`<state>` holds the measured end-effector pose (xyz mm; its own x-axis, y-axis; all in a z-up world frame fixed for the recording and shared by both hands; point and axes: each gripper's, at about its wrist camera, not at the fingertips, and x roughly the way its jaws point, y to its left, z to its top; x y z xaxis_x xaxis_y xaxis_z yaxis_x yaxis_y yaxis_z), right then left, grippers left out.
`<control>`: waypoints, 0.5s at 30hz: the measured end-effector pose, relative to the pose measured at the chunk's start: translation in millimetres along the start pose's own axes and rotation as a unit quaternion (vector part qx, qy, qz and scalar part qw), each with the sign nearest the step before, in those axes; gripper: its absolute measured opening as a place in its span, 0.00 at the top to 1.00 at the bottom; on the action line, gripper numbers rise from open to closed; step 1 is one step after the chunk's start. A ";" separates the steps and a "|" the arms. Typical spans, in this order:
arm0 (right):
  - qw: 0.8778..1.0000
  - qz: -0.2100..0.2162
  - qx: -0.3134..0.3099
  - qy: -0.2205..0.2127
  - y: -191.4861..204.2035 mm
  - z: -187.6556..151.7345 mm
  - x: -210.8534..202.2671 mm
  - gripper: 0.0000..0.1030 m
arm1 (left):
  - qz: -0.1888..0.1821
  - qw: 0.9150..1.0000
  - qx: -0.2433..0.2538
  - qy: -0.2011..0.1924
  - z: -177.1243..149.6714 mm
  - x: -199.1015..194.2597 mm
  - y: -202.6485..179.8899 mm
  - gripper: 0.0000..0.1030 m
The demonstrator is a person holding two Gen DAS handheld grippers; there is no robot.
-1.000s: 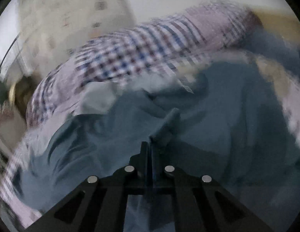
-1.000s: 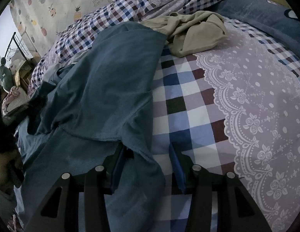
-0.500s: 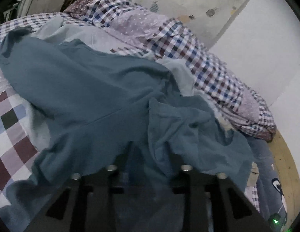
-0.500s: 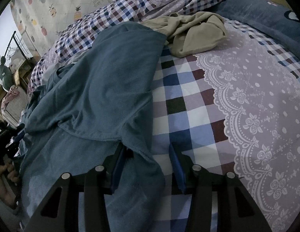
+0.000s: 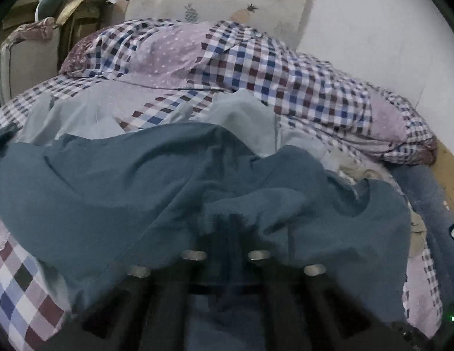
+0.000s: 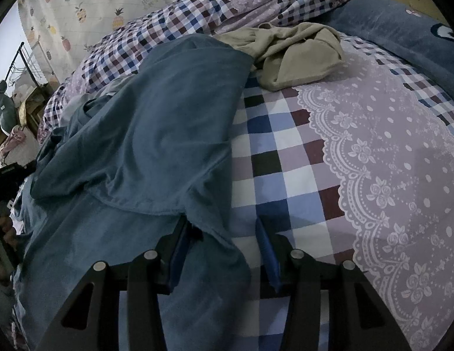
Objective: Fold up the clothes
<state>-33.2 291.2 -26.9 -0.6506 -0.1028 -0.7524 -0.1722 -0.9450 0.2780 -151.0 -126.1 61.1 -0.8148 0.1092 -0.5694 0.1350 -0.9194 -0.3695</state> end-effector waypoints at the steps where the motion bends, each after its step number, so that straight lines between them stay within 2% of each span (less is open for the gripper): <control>1: 1.000 -0.001 0.000 0.000 0.3 0.1 0.2 0.52 | 0.005 1.000 -0.002 -0.011 0.9 -4.3 -0.3 1.00; 3: 1.000 0.001 0.001 0.000 -0.5 0.0 0.2 0.52 | 0.016 0.999 -0.013 -0.040 0.8 -18.0 2.6 1.00; 5: 1.000 0.004 0.004 -0.001 -1.3 -0.2 -0.2 0.52 | 0.028 0.993 -0.053 -0.098 -6.3 -48.6 17.8 1.00; 6: 1.000 0.005 0.005 -0.001 -1.5 -0.3 -0.4 0.52 | 0.028 0.992 -0.060 -0.110 -8.6 -55.1 21.6 1.00; 12: 1.000 -0.002 0.001 -0.002 1.1 -2.0 -1.8 0.52 | -0.009 0.999 -0.009 -0.053 -13.5 -29.8 16.7 0.99; 13: 1.000 -0.001 0.001 -0.002 0.9 -2.1 -1.8 0.52 | -0.015 0.999 0.000 -0.043 -14.3 -25.5 15.9 0.93; 15: 1.000 0.001 0.003 -0.001 0.0 -1.9 -1.2 0.52 | -0.028 0.999 0.017 -0.024 -16.0 -17.1 14.3 0.73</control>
